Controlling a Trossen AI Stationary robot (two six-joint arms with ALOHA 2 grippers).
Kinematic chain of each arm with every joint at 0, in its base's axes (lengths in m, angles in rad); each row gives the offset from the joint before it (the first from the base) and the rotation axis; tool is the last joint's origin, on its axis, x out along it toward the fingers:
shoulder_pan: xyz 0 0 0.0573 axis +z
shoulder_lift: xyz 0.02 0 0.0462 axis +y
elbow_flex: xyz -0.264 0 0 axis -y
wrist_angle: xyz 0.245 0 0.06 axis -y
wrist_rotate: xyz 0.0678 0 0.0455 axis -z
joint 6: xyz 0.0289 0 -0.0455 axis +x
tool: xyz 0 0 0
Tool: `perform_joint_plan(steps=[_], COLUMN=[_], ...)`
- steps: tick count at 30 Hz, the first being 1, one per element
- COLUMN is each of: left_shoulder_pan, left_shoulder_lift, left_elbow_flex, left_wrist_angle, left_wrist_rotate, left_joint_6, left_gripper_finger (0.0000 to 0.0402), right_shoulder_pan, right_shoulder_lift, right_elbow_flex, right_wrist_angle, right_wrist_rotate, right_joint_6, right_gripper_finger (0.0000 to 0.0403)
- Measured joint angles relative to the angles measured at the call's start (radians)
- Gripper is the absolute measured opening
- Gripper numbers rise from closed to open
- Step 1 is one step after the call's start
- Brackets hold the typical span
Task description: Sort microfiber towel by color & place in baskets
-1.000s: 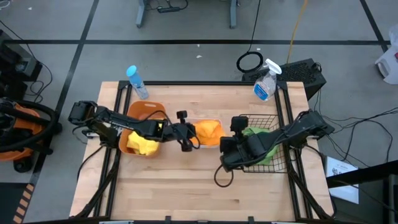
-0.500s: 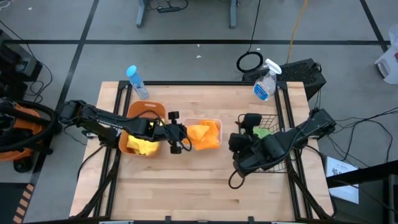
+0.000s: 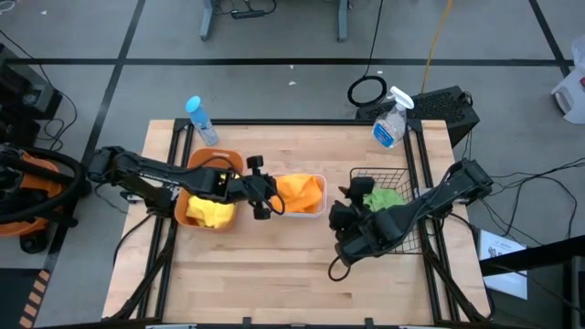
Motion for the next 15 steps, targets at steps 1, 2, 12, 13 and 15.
perform_joint_plan(steps=[1, 2, 12, 13, 15], left_shoulder_pan=[0.000, 0.000, 0.000, 0.000, 0.000], left_shoulder_lift=[0.000, 0.000, 0.150, 0.162, 0.175], left_elbow_flex=[0.006, 0.008, 0.006, 0.006, 0.006], left_wrist_angle=[0.001, 0.004, 0.053, 0.080, 0.117], left_wrist_rotate=[0.002, 0.003, 0.046, 0.046, 0.047], left_joint_6=[-0.001, -0.003, -0.064, -0.064, -0.070], left_gripper_finger=[0.0024, 0.0024, 0.0024, 0.0024, 0.0024], right_shoulder_pan=[0.000, 0.000, -0.003, -0.009, -0.033], right_shoulder_lift=[0.000, 0.000, -0.001, -0.001, -0.001], right_elbow_flex=[-0.011, -0.017, -0.092, -0.107, -0.135], right_wrist_angle=[0.002, 0.003, 0.278, 0.331, 0.449], right_wrist_rotate=[0.000, 0.001, -0.010, -0.016, -0.053], right_joint_6=[0.012, 0.025, -0.096, -0.126, -0.181], right_gripper_finger=[0.0202, 0.0198, 0.0135, 0.0125, 0.0101])
